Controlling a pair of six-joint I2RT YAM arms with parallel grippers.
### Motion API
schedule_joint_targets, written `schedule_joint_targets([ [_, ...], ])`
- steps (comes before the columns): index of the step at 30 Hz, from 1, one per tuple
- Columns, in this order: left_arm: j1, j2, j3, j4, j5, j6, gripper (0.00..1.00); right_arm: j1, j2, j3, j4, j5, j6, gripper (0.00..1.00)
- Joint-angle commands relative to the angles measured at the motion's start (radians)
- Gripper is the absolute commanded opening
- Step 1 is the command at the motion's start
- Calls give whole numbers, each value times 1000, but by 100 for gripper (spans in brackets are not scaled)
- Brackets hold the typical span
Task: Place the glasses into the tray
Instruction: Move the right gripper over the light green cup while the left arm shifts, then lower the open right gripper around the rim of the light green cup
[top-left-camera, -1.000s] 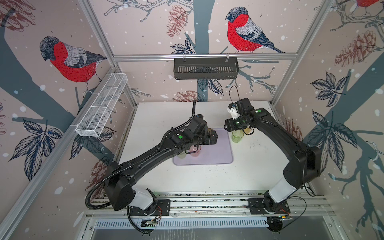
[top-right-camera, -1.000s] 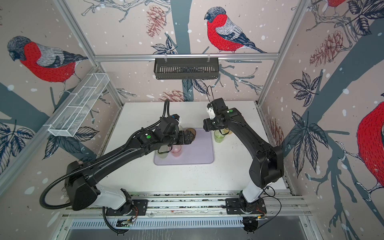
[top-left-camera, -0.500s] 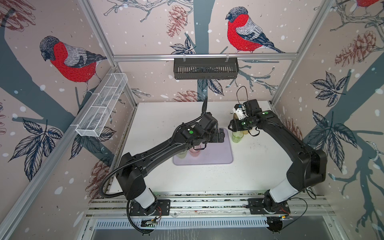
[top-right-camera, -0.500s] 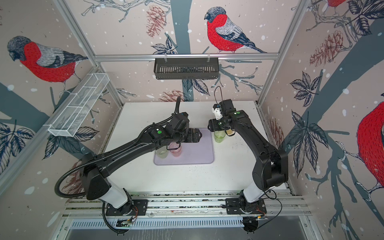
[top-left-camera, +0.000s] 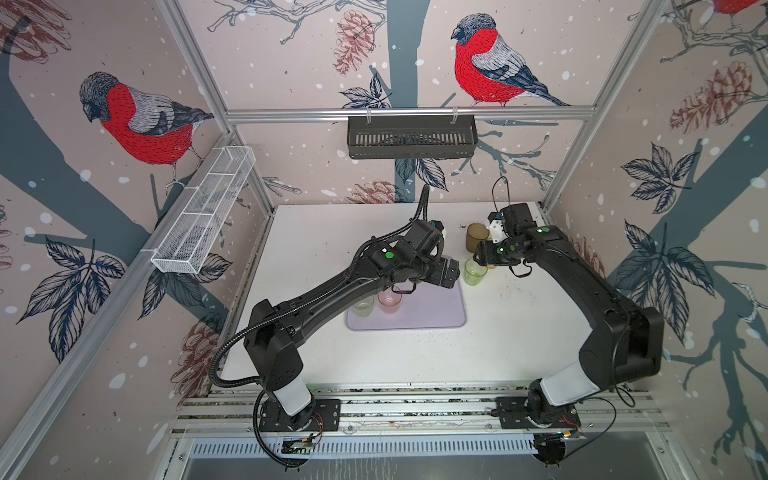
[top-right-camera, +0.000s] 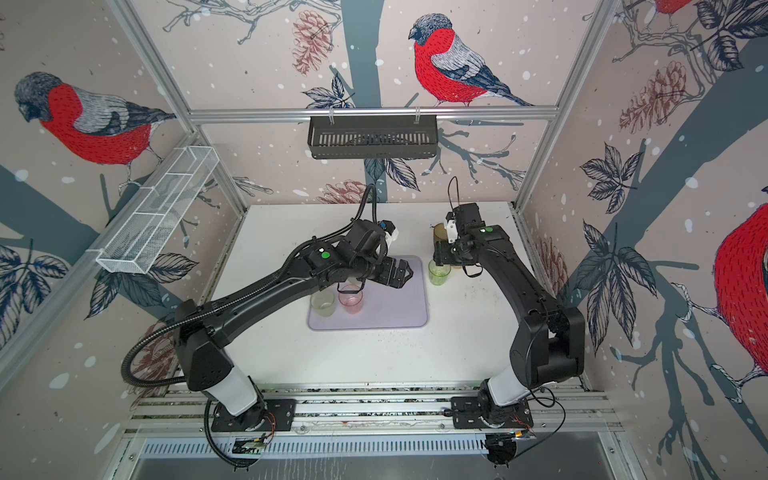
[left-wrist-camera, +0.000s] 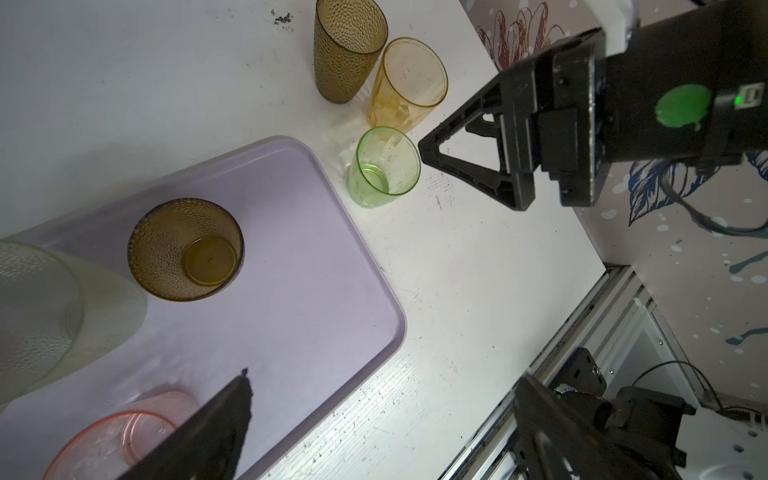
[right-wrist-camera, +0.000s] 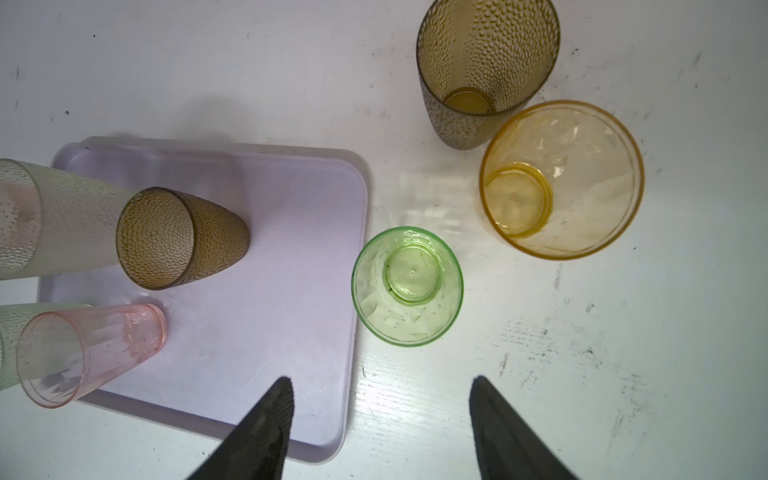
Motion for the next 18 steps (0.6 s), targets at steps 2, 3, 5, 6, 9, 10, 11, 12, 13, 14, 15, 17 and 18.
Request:
schedule_joint_targets([
  [2, -3, -56, -46, 30, 15, 53, 98, -20, -10, -31, -17, 42, 4, 68],
  [3, -2, -65, -56, 35, 19, 54, 98, -25, -8, -35, -13, 42, 5, 68],
  [5, -2, -84, -74, 37, 18, 55, 98, -35, 1, -43, -6, 45, 5, 68],
  [6, -4, -90, -81, 37, 14, 55, 98, -39, 6, -44, -3, 46, 3, 68],
  [9, -3, -115, -102, 37, 8, 58, 98, -53, 34, -44, 10, 46, -4, 67],
  [10, -3, -122, -113, 39, 8, 58, 98, -57, 42, -42, 15, 46, -7, 67],
  [11, -3, -130, -120, 40, 7, 59, 98, -60, 53, -39, 19, 45, -9, 67],
  [12, -3, -135, -127, 37, 5, 55, 98, -60, 60, -36, 25, 44, -10, 67],
  [13, -3, -141, -132, 36, 2, 54, 98, -62, 71, -31, 30, 41, -12, 66],
  [14, -2, -148, -139, 34, -1, 51, 98, -62, 81, -27, 33, 39, -13, 66],
  [15, -2, -155, -144, 34, -6, 50, 98, -62, 90, -24, 36, 39, -14, 66],
  [17, -3, -170, -155, 36, -13, 47, 98, -63, 113, -17, 43, 36, -16, 65],
  [18, -4, -175, -158, 36, -16, 49, 98, -63, 121, -14, 48, 35, -16, 65],
])
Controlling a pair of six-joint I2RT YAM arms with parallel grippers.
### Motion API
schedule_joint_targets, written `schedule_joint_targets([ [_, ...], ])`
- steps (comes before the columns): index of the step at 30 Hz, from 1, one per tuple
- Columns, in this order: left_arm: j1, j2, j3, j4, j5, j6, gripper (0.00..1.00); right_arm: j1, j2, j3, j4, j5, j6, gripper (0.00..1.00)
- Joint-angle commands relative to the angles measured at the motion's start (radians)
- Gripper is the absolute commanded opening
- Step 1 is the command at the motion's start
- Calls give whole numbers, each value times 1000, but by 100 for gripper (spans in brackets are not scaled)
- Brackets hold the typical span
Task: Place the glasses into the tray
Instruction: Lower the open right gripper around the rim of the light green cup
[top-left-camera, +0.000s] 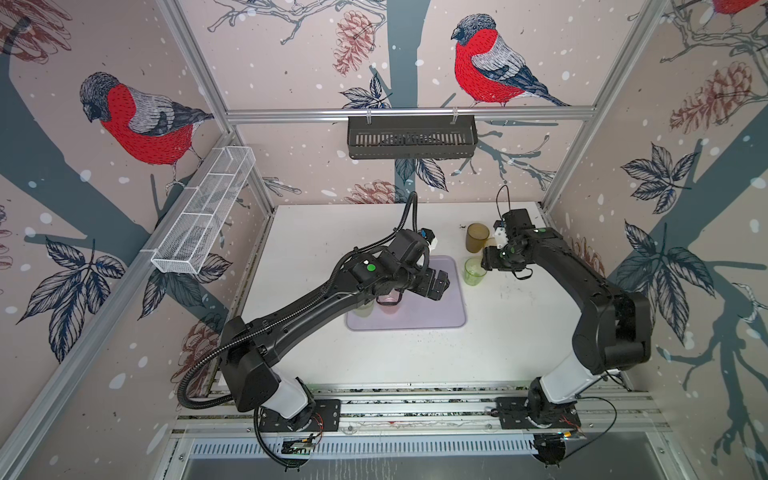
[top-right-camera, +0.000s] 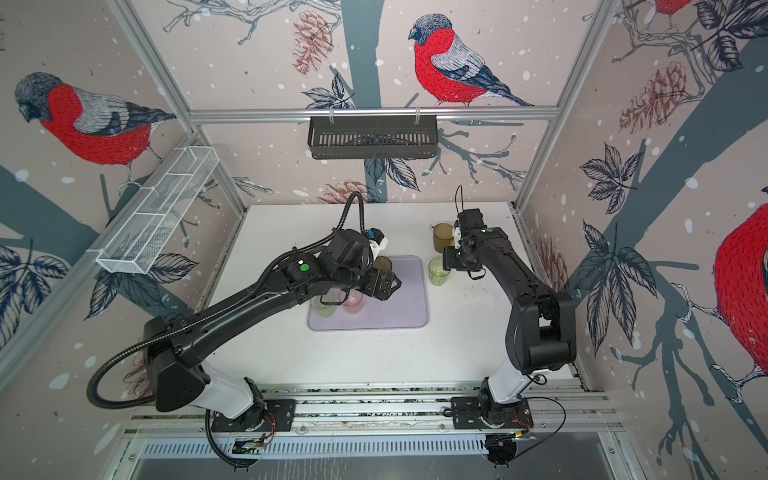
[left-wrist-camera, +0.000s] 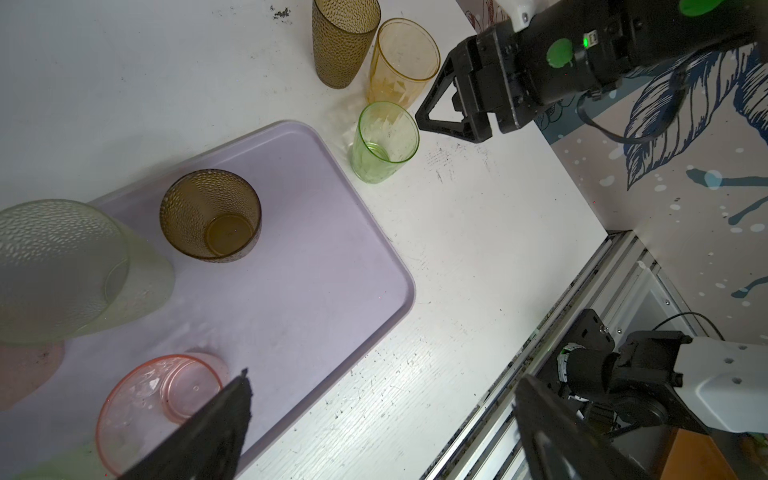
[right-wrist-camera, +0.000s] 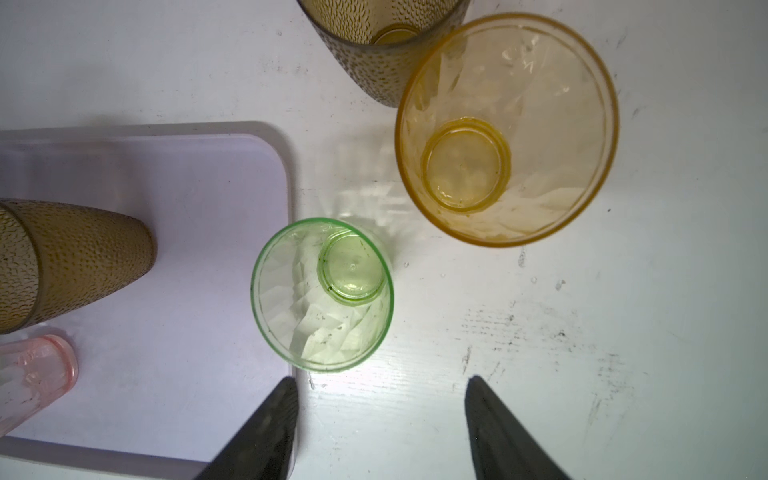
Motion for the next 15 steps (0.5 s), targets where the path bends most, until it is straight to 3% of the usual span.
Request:
schedule_joint_targets([
  [1, 0, -22, -11, 25, -18, -2, 98, -1, 27, 14, 24, -6, -13, 64],
  [15, -1, -47, -37, 46, -26, -15, 98, -1, 97, 22, 52, 0, -23, 55],
])
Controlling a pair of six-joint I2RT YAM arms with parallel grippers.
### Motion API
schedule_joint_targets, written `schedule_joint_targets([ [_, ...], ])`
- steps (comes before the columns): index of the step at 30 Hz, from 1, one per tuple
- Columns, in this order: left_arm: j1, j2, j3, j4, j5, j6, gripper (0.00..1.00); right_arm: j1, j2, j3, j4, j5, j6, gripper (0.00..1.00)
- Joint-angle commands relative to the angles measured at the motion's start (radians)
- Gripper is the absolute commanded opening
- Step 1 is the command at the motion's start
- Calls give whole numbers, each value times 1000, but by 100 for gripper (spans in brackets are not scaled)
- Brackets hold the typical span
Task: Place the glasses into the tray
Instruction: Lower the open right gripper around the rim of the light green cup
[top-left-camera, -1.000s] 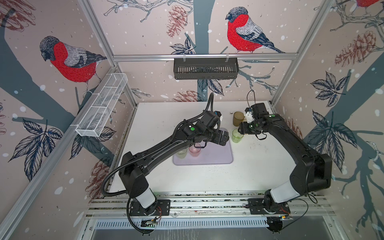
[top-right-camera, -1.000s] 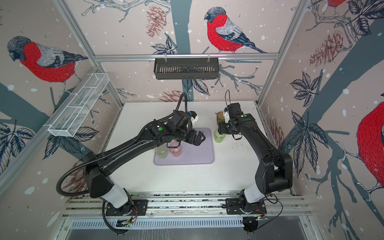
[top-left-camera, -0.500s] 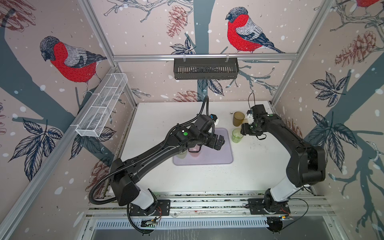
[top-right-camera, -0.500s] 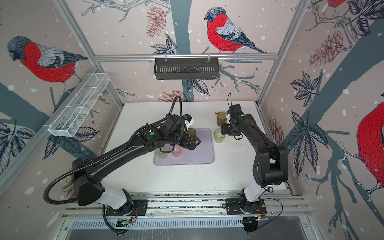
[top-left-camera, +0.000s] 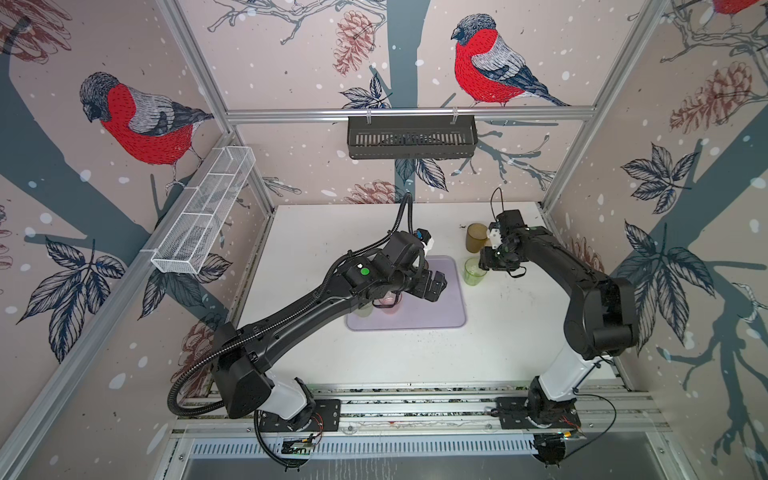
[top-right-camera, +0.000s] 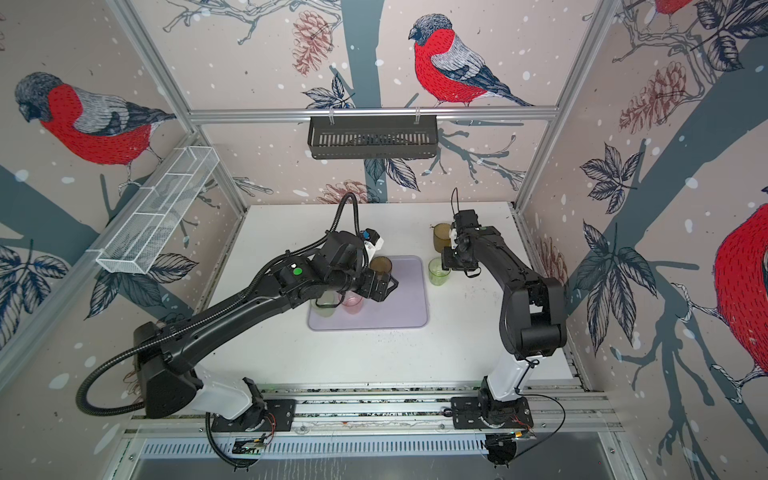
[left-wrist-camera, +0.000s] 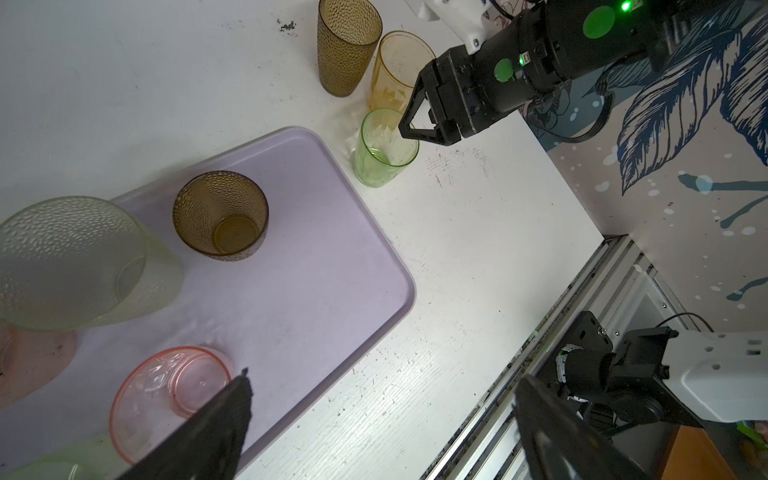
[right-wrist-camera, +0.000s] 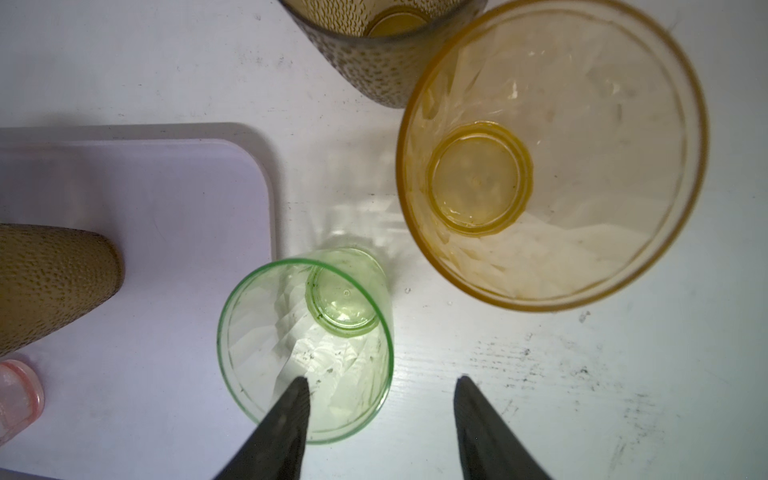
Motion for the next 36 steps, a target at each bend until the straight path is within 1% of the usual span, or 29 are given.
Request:
schedule_joint_targets([
  [1, -1, -5, -1, 27, -10, -12, 98, -1, 7, 1, 20, 4, -17, 55],
  [8, 0, -9, -2, 34, -7, -18, 98, -1, 20, -3, 35, 3, -13, 50],
  [16, -1, -39, -20, 52, -32, -25, 98, 2, 34, 1, 39, 1, -15, 44],
  [22, -1, -44, -26, 57, -36, -29, 98, 6, 45, 2, 38, 3, -20, 37],
  [28, -1, -40, -26, 60, -40, -26, 98, 9, 59, 8, 38, 5, -23, 33],
  [36, -1, -32, -21, 64, -37, -21, 98, 9, 70, 14, 41, 6, -23, 32],
])
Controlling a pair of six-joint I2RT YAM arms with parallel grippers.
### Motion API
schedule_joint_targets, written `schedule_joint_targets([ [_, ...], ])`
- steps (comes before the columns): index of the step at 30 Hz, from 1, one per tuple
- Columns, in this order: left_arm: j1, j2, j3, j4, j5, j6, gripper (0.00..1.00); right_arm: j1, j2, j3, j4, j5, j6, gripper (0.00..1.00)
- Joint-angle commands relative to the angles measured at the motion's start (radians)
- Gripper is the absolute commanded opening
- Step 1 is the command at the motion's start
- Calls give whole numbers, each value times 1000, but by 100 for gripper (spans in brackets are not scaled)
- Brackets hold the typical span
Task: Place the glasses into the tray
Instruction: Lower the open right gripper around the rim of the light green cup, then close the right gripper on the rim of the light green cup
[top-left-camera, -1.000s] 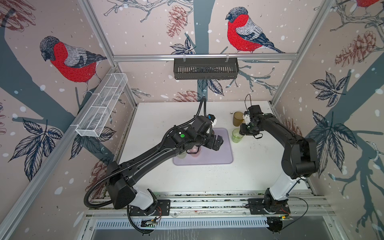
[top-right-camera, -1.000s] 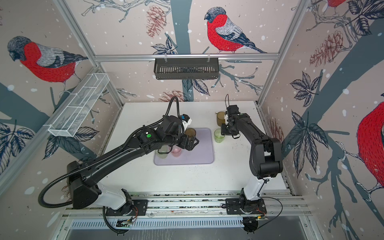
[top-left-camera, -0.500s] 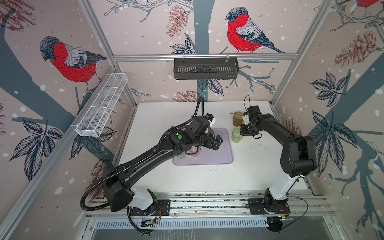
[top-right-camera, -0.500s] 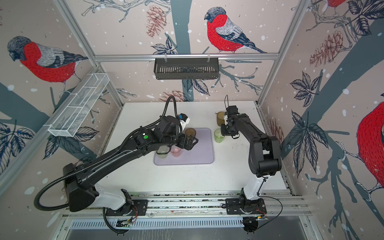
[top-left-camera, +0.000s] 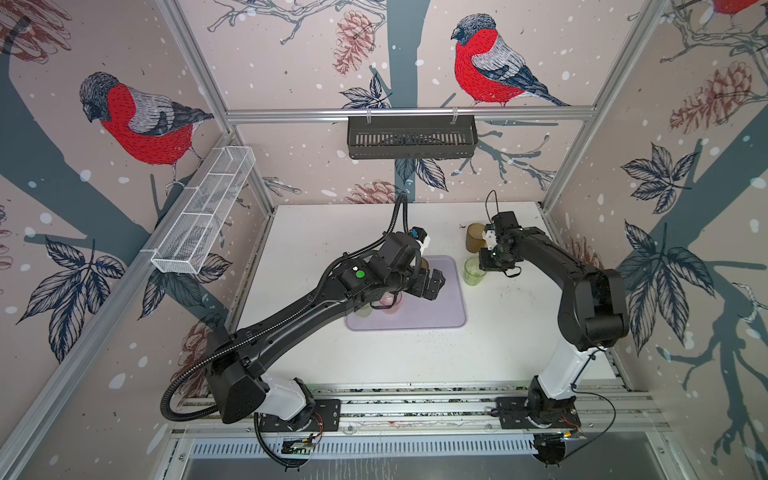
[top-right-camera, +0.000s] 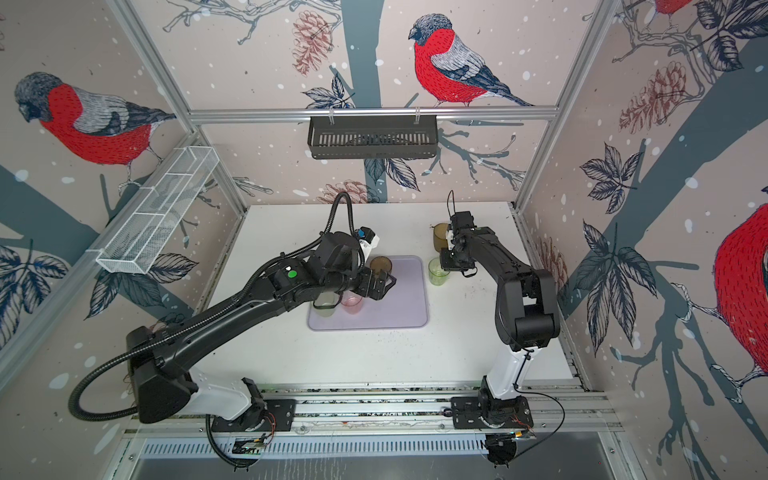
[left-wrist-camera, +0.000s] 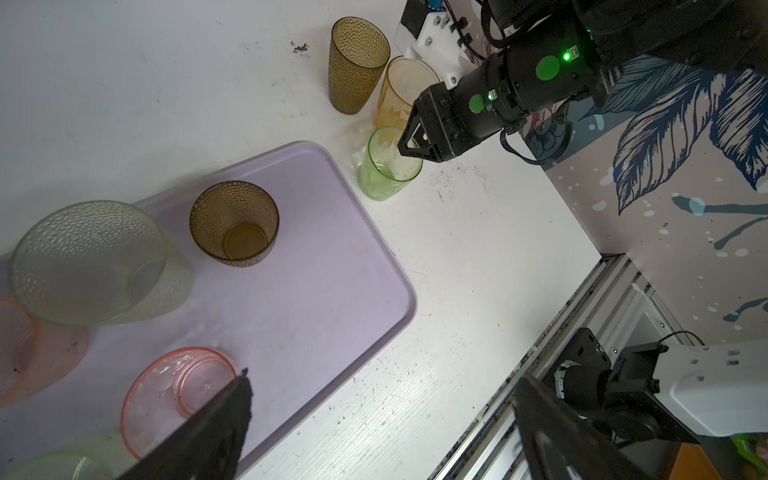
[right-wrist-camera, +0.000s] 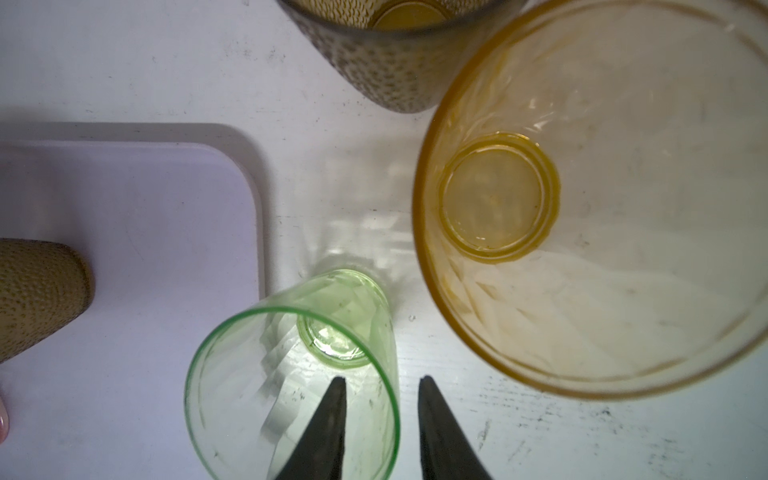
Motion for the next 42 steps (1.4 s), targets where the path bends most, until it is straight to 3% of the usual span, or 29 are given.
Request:
schedule_joint_targets([
  [1, 0, 4, 7, 33, -2, 3, 98, 2, 5, 8, 1, 5, -5, 32],
  [42, -1, 29, 25, 26, -9, 21, 98, 3, 37, 24, -4, 4, -12, 15],
])
